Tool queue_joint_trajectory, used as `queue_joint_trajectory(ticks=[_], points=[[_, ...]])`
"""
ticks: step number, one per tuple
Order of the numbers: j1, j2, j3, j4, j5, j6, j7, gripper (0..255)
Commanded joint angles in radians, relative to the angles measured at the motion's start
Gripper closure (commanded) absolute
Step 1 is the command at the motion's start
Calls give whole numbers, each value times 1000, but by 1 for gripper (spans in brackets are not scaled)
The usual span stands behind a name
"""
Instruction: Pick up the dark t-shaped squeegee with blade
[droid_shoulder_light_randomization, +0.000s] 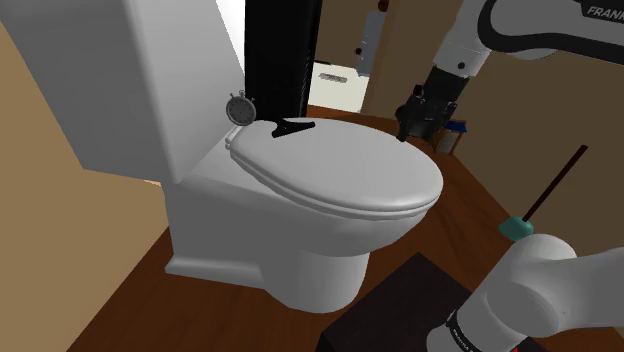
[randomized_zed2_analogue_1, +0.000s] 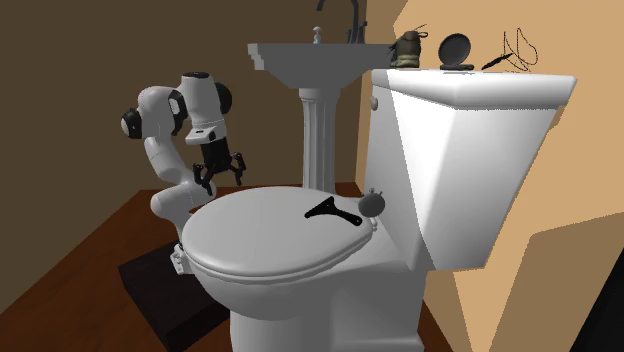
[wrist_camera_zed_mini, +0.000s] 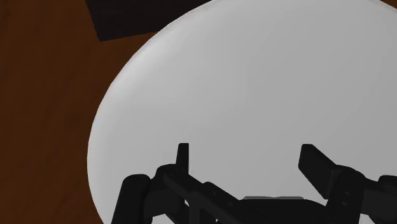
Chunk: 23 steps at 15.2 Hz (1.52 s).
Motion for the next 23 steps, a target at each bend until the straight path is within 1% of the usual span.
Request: queue_joint_trajectory(ticks=[1,7,13,18,23], points=[[0,0,0,0,0,0,0,0],[32,235,57,172,11,43,26,0],[55,473,111,387,0,44,56,0],[78,681,154,607,-29,11,86,0],[114,911,191,887,-76,-63,116,0]])
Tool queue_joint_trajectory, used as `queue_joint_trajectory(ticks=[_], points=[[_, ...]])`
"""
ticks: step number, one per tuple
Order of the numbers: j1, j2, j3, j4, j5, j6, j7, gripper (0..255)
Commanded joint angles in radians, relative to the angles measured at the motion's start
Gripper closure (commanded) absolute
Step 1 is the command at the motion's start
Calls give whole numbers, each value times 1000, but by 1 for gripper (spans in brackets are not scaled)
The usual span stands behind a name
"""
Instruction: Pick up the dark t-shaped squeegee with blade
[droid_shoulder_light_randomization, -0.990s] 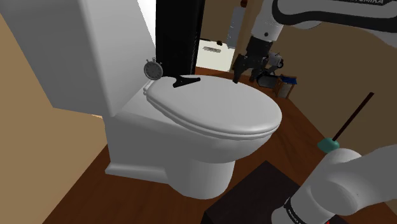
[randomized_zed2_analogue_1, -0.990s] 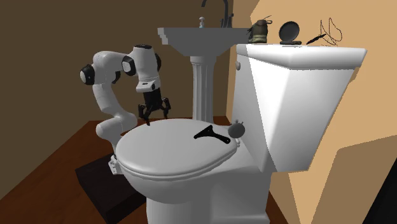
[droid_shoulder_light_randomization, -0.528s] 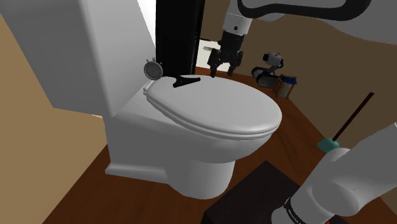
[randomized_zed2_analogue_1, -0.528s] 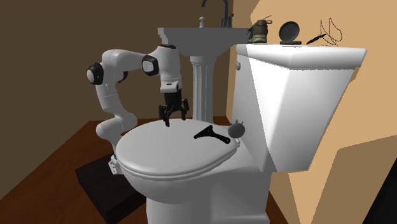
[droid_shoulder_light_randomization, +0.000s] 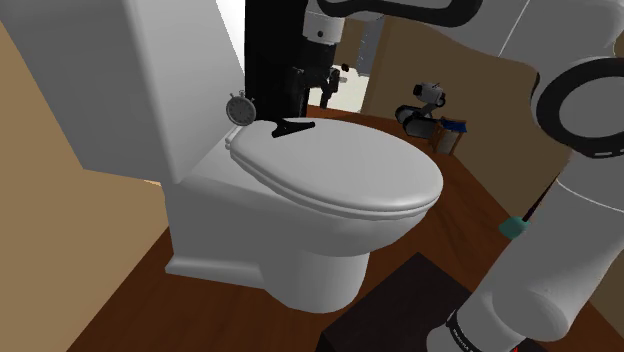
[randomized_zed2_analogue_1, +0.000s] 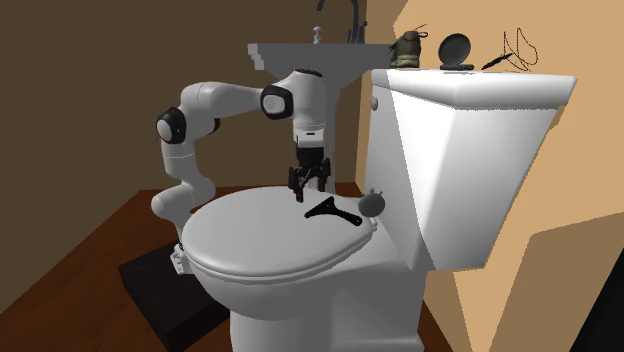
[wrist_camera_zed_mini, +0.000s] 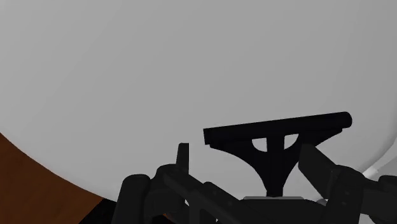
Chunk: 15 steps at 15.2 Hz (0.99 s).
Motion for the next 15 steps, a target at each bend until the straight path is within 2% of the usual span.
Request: queue_joint_trajectory(ticks=[1,5,12,14,15], points=[[20,103,15,128,-23,-36,15,0],[76,338,31,463,-76,-157,28,0],[61,277,29,271,-64,-26,32,0],[61,273,29,258,-64,-16,32,0],[61,275,29,260,-64,-16,32,255]])
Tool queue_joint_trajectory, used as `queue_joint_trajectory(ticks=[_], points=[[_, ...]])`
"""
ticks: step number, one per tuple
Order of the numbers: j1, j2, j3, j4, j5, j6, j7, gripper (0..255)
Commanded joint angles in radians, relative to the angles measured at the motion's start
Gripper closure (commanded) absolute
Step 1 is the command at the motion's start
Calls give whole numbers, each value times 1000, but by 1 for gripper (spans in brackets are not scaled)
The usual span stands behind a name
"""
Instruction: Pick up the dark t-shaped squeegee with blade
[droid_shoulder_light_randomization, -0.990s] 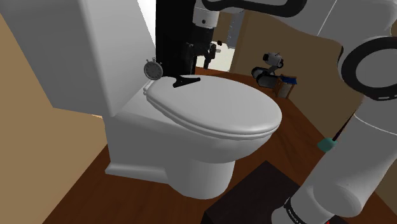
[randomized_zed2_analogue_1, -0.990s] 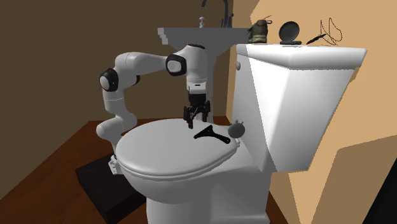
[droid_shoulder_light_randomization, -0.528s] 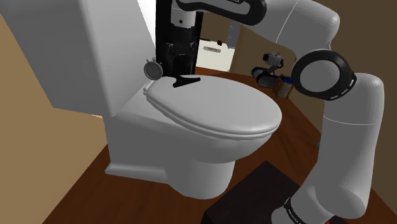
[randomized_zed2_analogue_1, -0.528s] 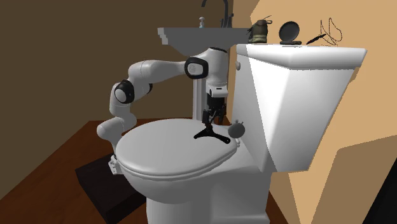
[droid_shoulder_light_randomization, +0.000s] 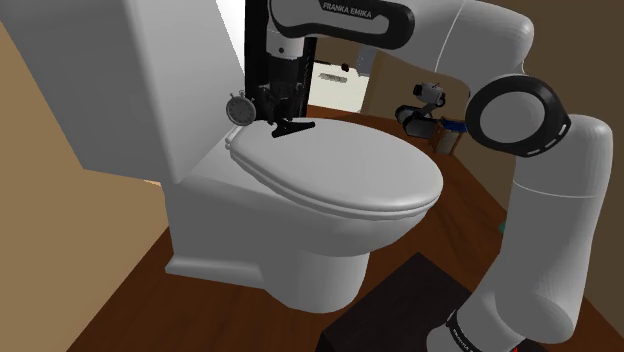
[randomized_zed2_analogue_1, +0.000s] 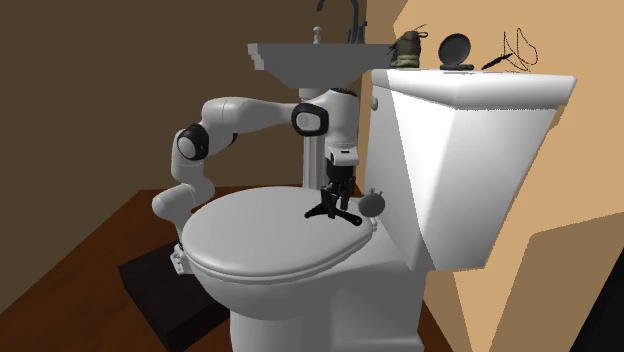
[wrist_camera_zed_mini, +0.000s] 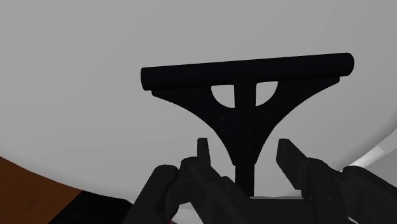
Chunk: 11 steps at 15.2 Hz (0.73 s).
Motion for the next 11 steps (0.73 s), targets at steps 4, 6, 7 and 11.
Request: queue_joint_trajectory(ticks=[4,6,7,11], points=[[0,-1,0,-5,0,4,0,255],[0,-1,0,-5,0,4,0,255],[0,-1,0,-4,0,4,0,255],[3,11,0,41,-2,-30,-1,255]])
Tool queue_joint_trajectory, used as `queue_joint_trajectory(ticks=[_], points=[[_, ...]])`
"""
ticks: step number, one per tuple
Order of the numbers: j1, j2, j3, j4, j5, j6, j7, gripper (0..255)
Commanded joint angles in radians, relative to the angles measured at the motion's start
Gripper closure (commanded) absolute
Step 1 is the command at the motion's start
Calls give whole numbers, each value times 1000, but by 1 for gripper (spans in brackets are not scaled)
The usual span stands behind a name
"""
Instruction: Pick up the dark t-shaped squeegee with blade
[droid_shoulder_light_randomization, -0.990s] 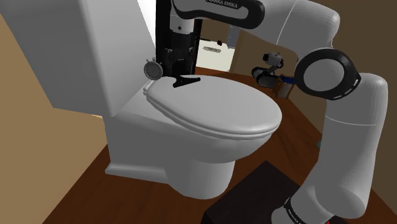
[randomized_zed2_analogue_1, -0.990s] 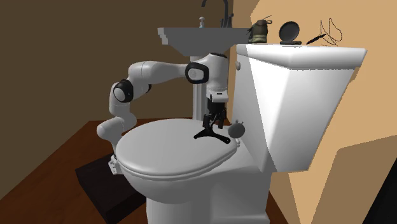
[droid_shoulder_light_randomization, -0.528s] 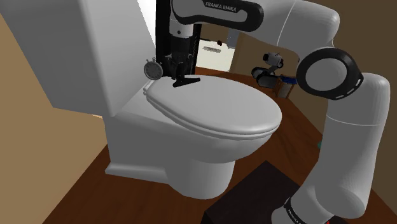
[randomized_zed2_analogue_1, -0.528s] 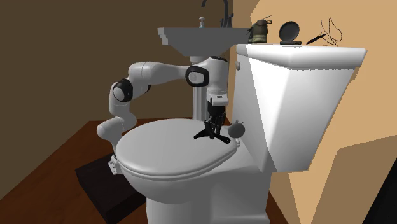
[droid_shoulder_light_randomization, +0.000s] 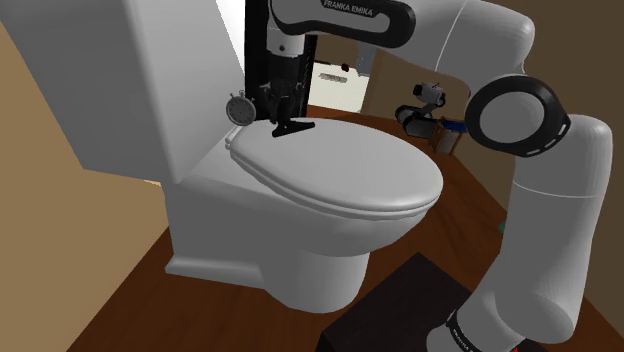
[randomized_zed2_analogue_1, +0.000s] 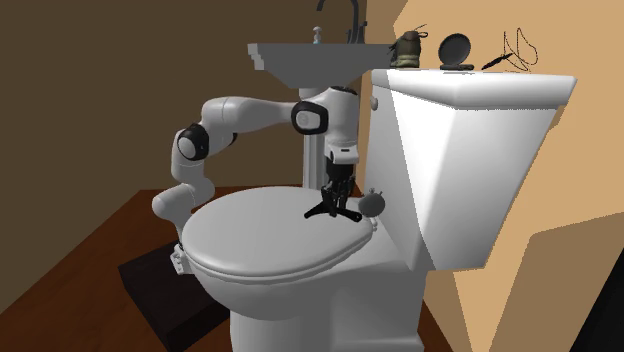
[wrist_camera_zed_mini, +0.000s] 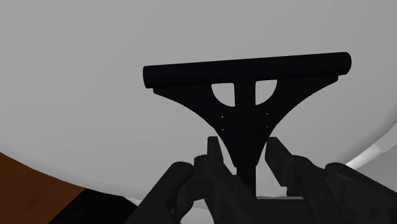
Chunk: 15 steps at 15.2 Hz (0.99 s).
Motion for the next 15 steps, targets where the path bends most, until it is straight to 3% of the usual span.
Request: queue_joint_trajectory(ticks=[1,9,12,13,15], points=[[4,17,0,52,-3,-35,-1,255],[28,113,-2,318,-21,-205,-6,255],[49,193,-6,497,-35,-304,-12,255],[65,255,-11,621,-45,-366,-18,255],[71,274,-15,659,-47,-384,-20,255]])
